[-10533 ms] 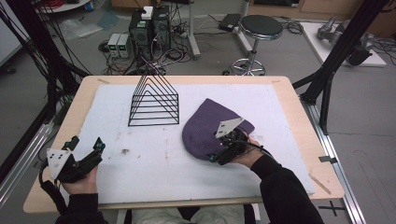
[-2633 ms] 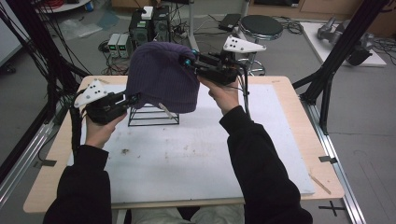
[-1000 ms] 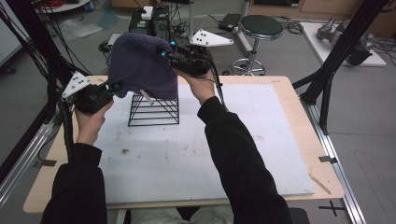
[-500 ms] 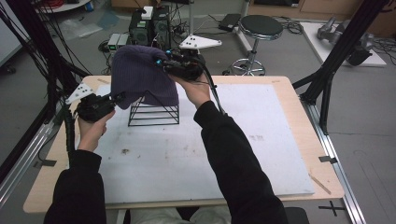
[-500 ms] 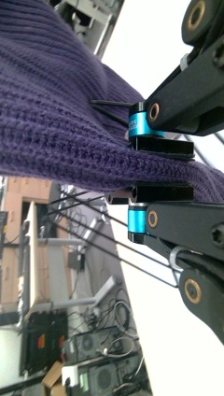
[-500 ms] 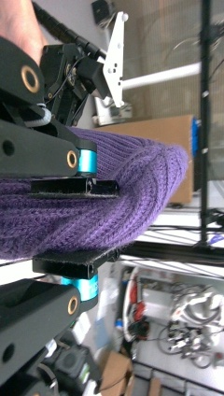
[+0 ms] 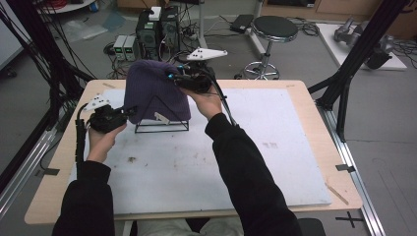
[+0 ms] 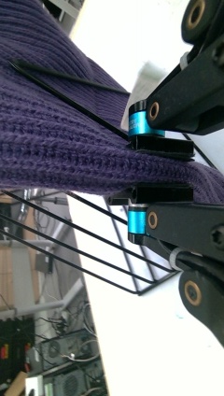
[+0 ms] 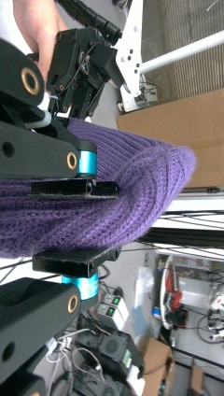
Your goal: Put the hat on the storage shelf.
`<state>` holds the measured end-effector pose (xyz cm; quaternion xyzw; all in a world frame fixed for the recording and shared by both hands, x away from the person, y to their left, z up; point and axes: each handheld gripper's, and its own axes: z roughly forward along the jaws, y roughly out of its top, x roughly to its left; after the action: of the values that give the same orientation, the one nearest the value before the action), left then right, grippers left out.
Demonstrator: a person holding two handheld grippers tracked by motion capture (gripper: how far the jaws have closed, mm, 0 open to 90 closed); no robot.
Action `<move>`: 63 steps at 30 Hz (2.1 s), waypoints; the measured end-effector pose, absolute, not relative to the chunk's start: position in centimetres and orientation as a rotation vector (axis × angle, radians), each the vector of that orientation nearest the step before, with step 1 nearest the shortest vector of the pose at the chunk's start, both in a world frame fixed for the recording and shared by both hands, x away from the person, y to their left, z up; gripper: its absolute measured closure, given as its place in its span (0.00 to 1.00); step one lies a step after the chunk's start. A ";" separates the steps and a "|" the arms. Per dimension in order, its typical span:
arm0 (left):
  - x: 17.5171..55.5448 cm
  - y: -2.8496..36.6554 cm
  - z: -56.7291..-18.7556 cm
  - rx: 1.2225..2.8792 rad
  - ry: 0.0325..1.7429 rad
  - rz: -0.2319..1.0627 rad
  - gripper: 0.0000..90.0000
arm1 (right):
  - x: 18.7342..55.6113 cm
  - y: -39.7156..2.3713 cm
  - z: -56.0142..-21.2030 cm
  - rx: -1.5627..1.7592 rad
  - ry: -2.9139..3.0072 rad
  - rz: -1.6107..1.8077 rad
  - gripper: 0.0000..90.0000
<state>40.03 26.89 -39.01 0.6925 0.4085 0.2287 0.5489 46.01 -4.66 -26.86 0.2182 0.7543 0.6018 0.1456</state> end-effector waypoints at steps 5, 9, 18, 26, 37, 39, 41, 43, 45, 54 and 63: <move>40.2 27.2 -40.5 1.641 1.008 0.544 0.88 | 46.3 -4.5 -28.2 0.652 2.209 1.711 0.79; 40.5 27.2 -41.2 1.695 1.024 0.496 0.87 | 46.3 -3.8 -28.6 0.642 2.231 1.675 0.79; 40.8 27.3 -42.1 1.735 1.074 0.449 0.85 | 46.3 -3.1 -29.2 0.675 2.281 1.610 0.78; 41.0 27.9 -42.7 1.737 1.118 0.394 0.82 | 46.5 -2.7 -29.8 0.730 2.317 1.559 0.77; 40.9 27.9 -42.6 1.725 1.157 0.377 0.59 | 46.7 -3.3 -29.5 0.794 2.274 1.572 0.47; 40.8 27.9 -42.4 1.702 1.149 0.367 0.51 | 46.7 -3.8 -29.2 0.809 2.249 1.571 0.41; 40.7 27.9 -42.1 1.684 1.140 0.382 0.47 | 46.7 -4.3 -28.9 0.822 2.228 1.562 0.35; 40.6 27.9 -41.8 1.665 1.134 0.398 0.43 | 46.7 -4.8 -28.7 0.834 2.214 1.558 0.30; 40.3 28.1 -41.4 1.642 1.128 0.413 0.40 | 46.7 -5.4 -28.5 0.857 2.195 1.554 0.23; 38.9 28.0 -39.2 1.567 1.083 0.537 0.30 | 46.5 -8.5 -28.2 0.915 2.122 1.515 0.14; 38.0 27.5 -38.4 1.551 1.081 0.605 0.24 | 45.9 -12.2 -28.2 0.949 2.051 1.456 0.13</move>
<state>37.97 27.45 -38.42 0.6544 0.4560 0.2550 0.5466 45.92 -12.23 -28.22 0.3440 0.7435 0.5276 0.2247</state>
